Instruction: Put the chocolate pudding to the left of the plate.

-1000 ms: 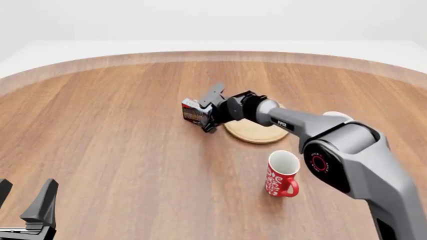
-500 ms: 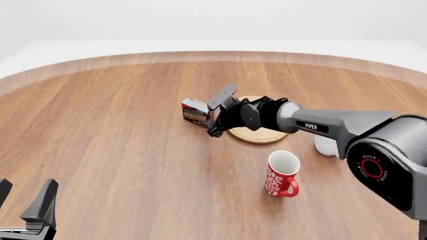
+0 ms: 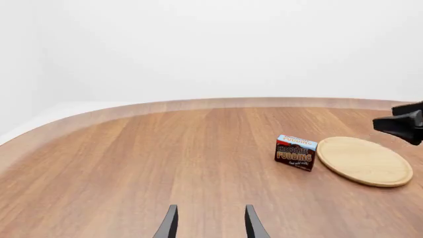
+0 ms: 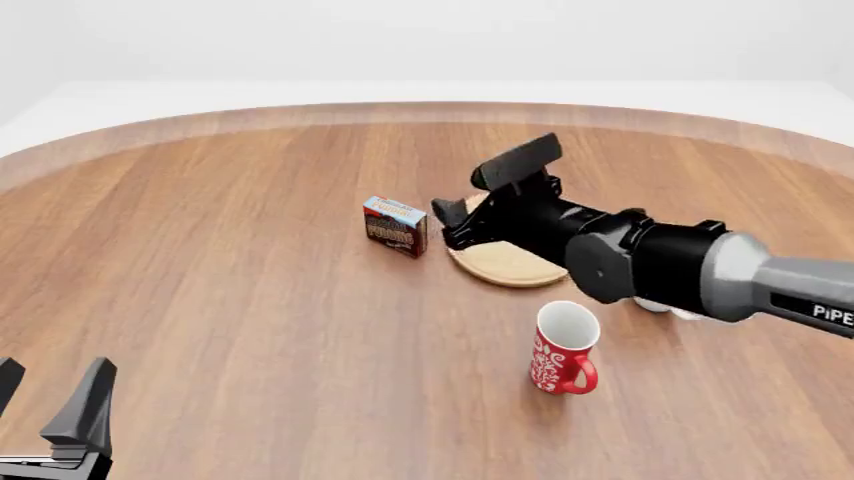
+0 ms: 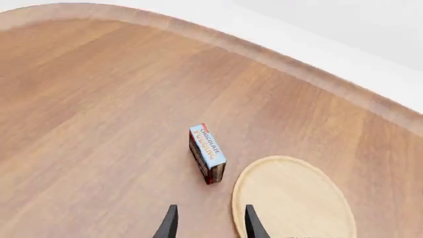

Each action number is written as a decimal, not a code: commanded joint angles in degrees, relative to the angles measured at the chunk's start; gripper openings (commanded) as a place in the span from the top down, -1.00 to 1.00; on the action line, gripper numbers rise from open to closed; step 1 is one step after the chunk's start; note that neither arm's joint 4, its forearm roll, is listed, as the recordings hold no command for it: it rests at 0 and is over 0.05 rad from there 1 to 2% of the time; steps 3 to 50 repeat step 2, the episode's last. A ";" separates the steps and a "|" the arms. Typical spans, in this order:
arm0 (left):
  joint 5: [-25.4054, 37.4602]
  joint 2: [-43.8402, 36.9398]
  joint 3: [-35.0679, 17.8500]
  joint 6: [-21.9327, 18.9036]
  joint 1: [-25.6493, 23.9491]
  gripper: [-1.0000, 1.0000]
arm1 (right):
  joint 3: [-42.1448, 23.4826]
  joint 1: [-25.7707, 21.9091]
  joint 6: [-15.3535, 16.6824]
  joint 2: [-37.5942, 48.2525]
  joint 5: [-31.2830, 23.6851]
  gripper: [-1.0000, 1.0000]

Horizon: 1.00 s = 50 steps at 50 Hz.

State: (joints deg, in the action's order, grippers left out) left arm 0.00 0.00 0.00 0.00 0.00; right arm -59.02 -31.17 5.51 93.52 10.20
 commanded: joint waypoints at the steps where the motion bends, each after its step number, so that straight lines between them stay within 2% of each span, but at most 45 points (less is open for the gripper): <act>1: 0.00 0.00 0.00 0.00 0.00 -1.00 | 10.74 -0.74 -8.27 -9.06 10.01 -1.00; 2: 0.00 0.00 0.00 0.00 0.00 -1.00 | 10.90 -0.22 -7.54 -9.13 10.17 -1.00; 50: 0.00 0.00 0.00 0.00 0.00 -1.00 | 10.90 -0.22 -7.54 -9.13 10.17 -1.00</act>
